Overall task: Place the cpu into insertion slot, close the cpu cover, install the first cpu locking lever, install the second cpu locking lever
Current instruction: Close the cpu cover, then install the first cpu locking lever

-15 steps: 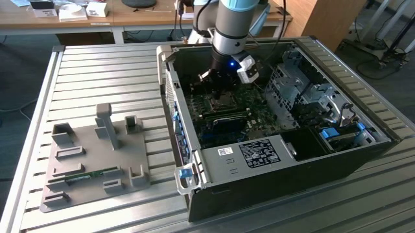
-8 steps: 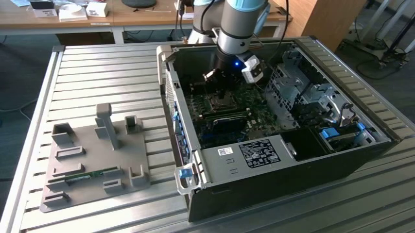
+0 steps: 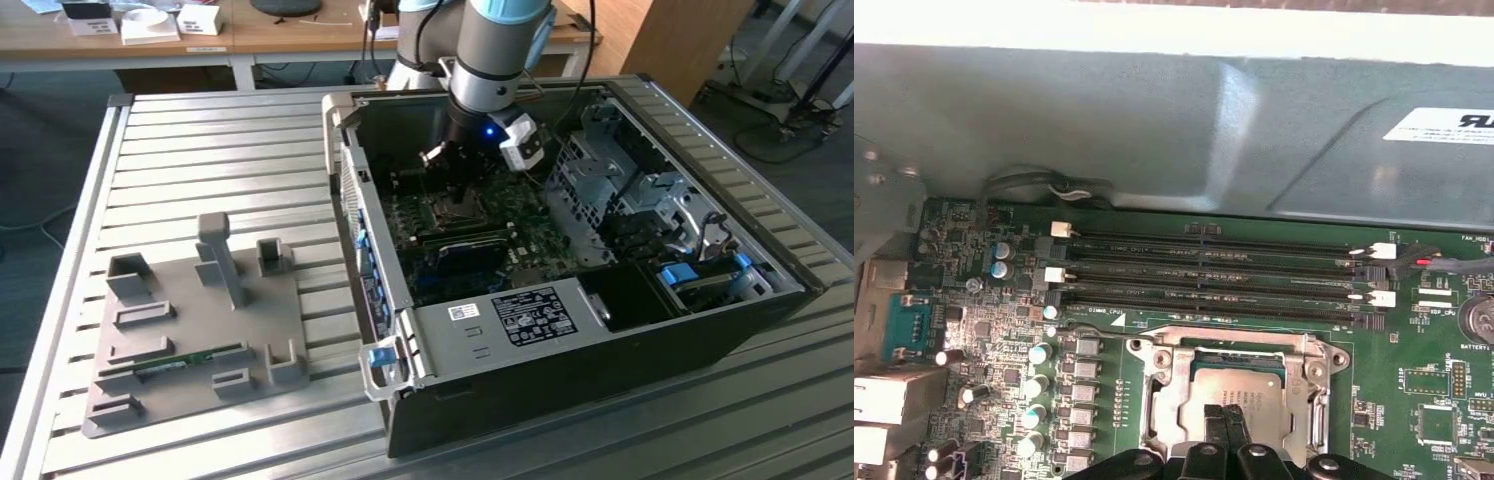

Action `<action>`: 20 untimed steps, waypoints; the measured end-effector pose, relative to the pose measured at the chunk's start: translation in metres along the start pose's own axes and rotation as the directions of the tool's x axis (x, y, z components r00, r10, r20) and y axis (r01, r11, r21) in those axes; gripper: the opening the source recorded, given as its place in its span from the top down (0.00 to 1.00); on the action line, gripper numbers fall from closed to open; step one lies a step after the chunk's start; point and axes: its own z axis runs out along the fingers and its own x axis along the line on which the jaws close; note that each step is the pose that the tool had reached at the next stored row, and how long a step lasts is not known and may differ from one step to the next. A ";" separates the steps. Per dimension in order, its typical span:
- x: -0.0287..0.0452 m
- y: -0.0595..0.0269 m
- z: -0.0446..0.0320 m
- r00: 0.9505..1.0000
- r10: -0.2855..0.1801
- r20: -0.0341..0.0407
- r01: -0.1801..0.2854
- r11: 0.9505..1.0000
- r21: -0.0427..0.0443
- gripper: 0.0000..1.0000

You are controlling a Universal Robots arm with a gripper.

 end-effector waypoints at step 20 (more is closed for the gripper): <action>-0.0023 0.0000 -0.0019 1.000 0.000 0.000 0.000 1.000 0.000 0.89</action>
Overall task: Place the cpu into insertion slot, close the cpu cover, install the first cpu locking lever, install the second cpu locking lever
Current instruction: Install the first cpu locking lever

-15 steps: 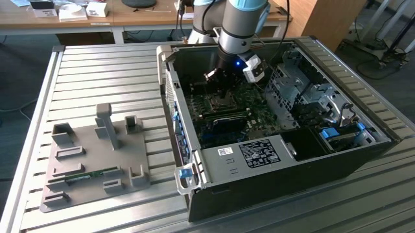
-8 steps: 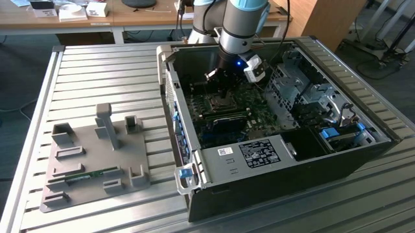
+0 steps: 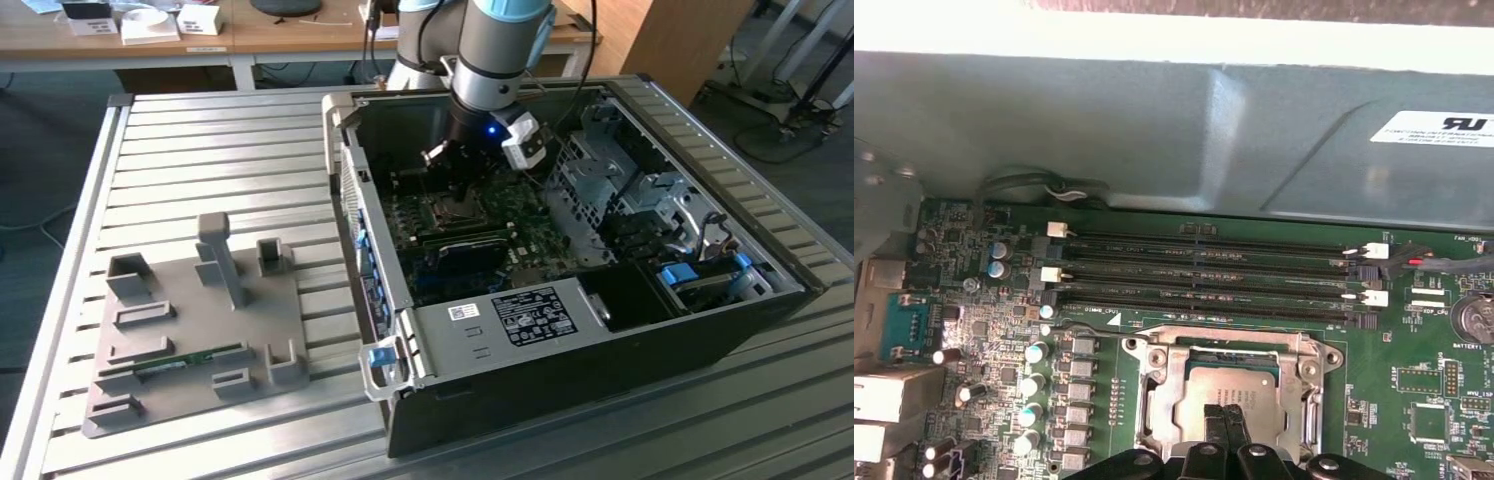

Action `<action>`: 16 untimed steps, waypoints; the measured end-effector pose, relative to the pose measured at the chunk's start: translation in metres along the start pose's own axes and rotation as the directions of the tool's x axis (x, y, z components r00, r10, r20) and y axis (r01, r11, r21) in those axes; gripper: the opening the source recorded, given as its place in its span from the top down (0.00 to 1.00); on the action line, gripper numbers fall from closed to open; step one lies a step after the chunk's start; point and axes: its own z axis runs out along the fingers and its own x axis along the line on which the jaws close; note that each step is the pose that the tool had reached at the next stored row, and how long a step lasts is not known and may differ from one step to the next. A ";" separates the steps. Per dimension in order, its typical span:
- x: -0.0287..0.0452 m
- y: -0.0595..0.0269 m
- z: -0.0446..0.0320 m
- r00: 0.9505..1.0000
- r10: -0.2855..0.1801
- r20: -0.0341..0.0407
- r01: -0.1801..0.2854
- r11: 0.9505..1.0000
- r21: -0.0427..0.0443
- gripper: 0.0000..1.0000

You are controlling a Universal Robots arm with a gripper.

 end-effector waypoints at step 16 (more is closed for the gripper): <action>-0.0004 0.0015 -0.0160 1.000 0.000 0.000 0.000 1.000 0.000 0.89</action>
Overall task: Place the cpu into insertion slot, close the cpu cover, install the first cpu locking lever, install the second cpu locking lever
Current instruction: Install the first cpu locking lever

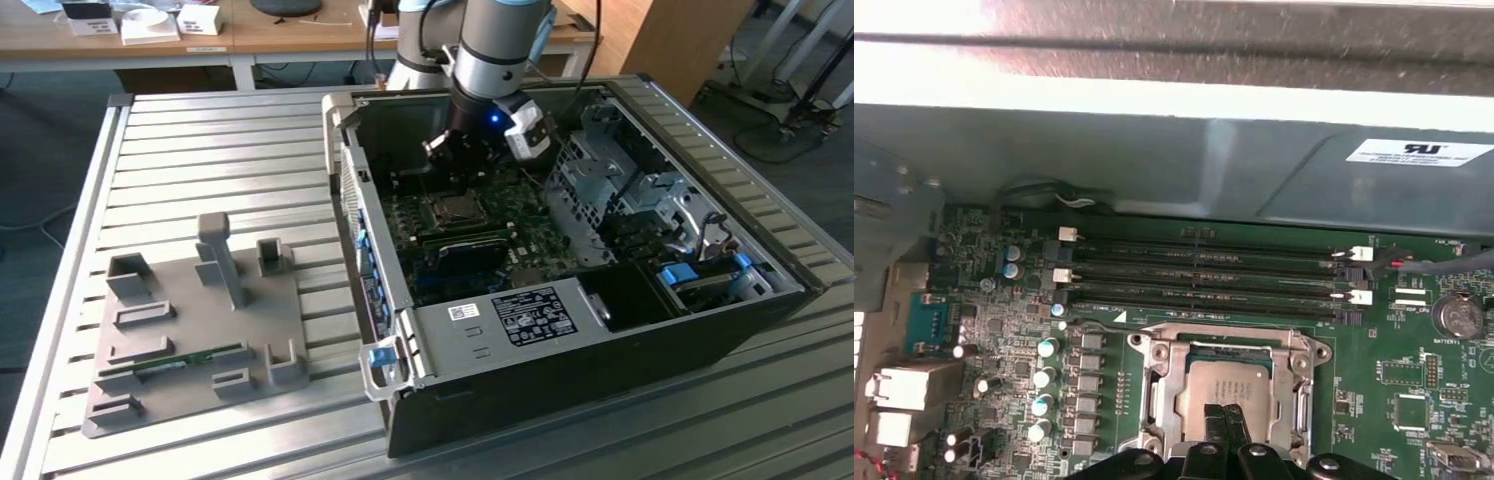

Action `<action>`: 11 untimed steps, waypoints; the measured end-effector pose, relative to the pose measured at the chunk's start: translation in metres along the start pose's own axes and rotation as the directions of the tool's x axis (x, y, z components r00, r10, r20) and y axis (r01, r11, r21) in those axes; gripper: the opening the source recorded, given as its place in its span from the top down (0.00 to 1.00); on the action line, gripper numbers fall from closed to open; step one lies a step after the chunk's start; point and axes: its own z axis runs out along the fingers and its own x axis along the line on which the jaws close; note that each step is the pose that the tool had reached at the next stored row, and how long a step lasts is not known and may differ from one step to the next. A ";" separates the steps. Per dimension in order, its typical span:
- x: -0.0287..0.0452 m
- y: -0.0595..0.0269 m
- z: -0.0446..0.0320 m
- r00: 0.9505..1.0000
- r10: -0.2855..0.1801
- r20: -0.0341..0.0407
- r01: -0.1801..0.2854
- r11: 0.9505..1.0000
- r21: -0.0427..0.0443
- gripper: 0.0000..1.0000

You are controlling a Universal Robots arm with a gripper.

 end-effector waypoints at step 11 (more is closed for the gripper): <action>0.0003 0.0002 -0.0021 1.000 0.000 0.000 0.000 1.000 0.000 0.89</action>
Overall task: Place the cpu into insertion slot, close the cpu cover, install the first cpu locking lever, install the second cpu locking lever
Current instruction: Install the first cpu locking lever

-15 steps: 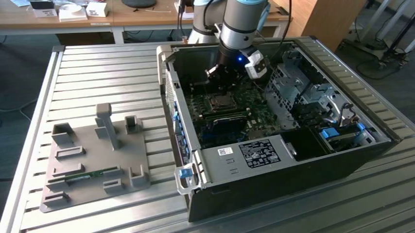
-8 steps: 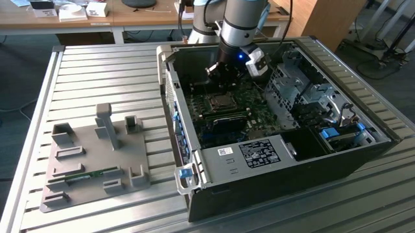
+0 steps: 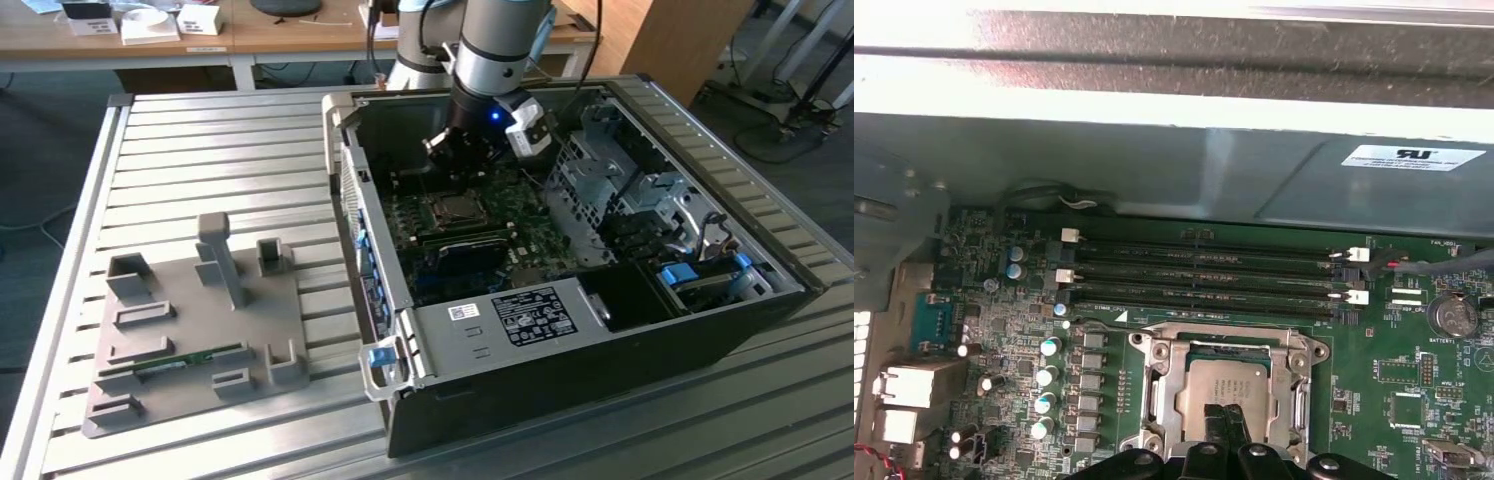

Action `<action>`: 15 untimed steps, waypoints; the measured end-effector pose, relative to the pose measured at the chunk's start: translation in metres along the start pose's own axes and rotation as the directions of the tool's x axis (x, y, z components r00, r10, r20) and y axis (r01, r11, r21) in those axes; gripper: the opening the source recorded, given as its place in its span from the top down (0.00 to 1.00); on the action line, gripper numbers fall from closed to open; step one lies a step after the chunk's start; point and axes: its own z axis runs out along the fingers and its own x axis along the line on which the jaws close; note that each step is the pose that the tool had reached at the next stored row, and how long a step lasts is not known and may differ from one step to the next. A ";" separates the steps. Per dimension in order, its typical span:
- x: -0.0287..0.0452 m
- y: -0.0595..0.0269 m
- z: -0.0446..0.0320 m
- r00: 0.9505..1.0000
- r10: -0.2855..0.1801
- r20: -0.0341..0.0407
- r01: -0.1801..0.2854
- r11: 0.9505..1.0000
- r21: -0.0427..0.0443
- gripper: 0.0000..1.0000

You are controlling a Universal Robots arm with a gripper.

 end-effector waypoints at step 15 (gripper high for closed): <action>0.0305 0.0017 -0.0003 1.000 0.000 0.005 0.000 1.000 -0.001 0.89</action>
